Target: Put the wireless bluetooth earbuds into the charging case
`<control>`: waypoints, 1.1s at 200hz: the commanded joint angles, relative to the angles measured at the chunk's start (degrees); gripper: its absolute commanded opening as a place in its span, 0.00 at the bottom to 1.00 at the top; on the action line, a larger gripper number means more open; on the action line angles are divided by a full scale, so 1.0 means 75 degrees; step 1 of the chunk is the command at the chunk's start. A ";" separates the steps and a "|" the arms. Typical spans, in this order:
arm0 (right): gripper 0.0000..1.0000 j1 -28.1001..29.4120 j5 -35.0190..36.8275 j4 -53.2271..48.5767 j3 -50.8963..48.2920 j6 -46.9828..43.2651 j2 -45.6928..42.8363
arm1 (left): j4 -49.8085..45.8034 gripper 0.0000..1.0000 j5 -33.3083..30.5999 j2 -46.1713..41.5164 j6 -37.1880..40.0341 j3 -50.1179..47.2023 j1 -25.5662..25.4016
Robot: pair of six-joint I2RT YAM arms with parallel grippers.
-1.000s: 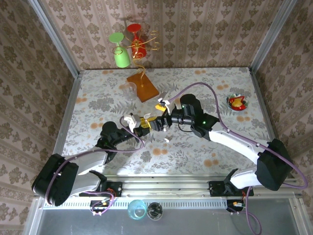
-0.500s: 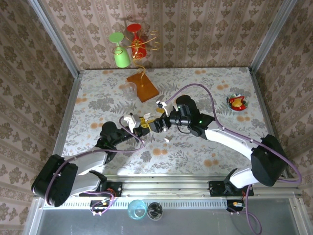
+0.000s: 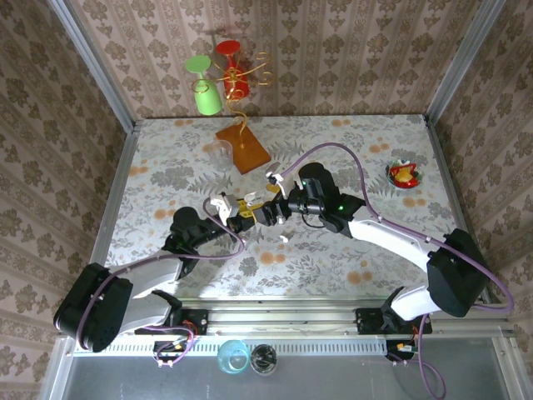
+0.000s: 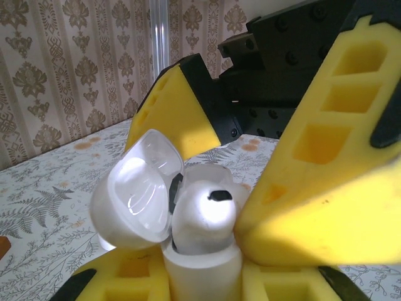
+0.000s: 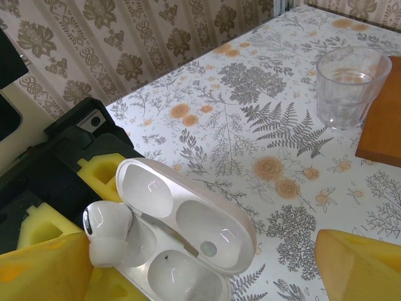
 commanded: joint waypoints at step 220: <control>0.90 -0.0353 0.0236 0.0358 -0.1087 0.0924 -0.1561 | 0.0344 0.00 -0.0174 -0.0236 0.0213 -0.0222 0.0189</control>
